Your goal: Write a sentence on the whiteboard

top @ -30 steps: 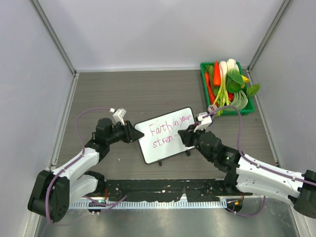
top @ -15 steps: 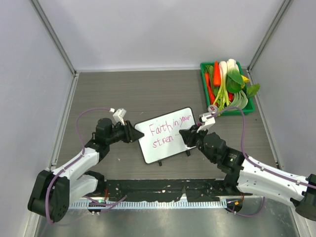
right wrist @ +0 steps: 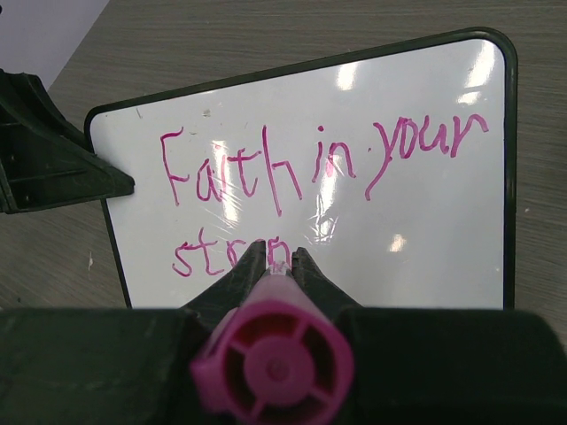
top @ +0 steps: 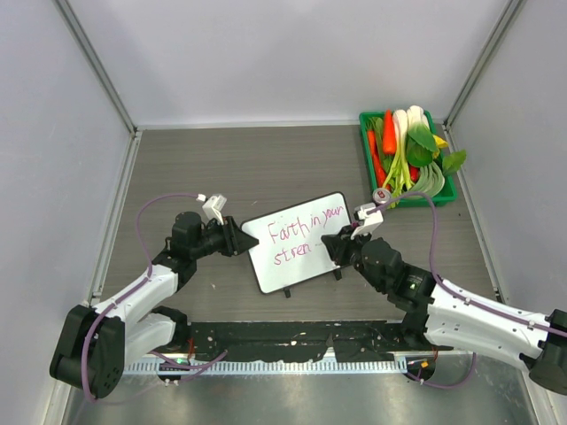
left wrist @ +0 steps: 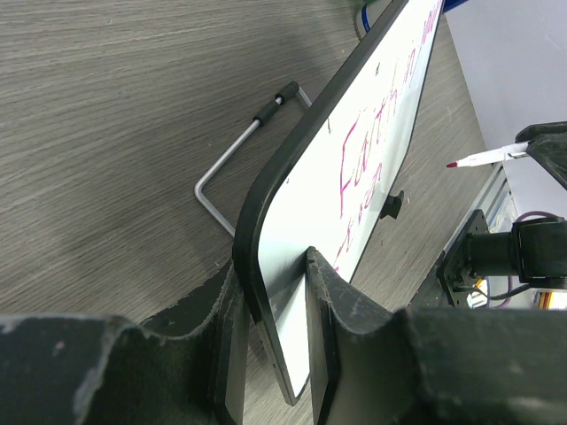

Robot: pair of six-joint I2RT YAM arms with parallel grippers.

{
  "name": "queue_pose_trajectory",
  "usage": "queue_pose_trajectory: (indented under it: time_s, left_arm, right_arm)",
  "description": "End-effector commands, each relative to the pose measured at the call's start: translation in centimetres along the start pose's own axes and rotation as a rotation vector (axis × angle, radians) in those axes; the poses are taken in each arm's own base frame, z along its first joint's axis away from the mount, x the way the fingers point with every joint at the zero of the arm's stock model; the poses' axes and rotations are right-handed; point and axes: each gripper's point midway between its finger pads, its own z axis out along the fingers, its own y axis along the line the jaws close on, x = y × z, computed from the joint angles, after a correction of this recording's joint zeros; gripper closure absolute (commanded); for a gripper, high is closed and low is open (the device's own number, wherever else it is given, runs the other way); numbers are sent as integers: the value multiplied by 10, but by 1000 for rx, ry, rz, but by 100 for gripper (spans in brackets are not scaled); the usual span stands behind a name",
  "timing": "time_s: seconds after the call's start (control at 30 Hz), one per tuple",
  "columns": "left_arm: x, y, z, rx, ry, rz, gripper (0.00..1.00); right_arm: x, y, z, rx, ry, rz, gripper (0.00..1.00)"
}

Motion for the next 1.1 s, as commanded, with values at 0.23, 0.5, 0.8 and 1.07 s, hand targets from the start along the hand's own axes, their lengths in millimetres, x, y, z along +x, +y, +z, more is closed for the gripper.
queue_pose_trajectory:
  time_s: [0.23, 0.5, 0.8, 1.07]
  left_arm:
    - [5, 19, 0, -70, 6, 42, 100]
    - [6, 19, 0, -72, 6, 42, 100]
    - [4, 19, 0, -72, 3, 44, 100]
    - [4, 19, 0, -72, 3, 45, 100]
  right_arm:
    - [-17, 26, 13, -86, -4, -31, 99]
    - [-22, 29, 25, -69, -1, -37, 98]
    - [-15, 9, 33, 30, 4, -61, 98]
    - [-8, -2, 38, 84, 5, -69, 99]
